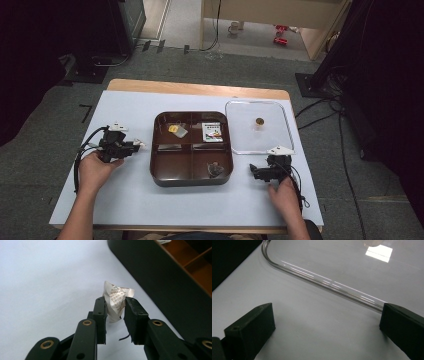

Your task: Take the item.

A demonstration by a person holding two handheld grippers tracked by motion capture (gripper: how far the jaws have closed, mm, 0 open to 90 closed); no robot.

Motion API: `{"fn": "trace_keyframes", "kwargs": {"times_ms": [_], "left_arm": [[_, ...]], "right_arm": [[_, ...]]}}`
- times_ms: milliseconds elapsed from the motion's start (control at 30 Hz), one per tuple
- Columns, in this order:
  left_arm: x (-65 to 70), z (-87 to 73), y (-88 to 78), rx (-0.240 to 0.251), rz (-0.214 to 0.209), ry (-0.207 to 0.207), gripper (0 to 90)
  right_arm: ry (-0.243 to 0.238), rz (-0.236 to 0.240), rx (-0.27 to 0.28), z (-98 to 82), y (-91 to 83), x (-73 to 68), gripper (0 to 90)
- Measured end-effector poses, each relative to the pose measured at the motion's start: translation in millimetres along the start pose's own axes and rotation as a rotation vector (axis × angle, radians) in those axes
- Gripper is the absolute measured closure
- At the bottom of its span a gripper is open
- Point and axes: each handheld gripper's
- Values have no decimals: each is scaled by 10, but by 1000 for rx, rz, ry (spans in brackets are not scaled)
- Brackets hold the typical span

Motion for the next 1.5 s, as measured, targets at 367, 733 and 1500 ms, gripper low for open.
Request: {"fn": "trace_keyframes", "kwargs": {"times_ms": [367,733,1500], "left_arm": [[-34,-13,73,-35,-3,-8,645],[-22,-6,-24,16,28,11,547],[-132,-186,-372,86,89,-9,498]], "right_arm": [[-1,-2,2,-1,-1,-2,0],[0,-2,1,-1,-1,-3,0],[0,0,-1,1,0,4,0]]}}
Point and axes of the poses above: each handheld gripper's, and its own axes: y roughly forward along the jaws, z roughly out of its top, x roughly to its right, and after that the axes turned 2 degrees about x, right-handed
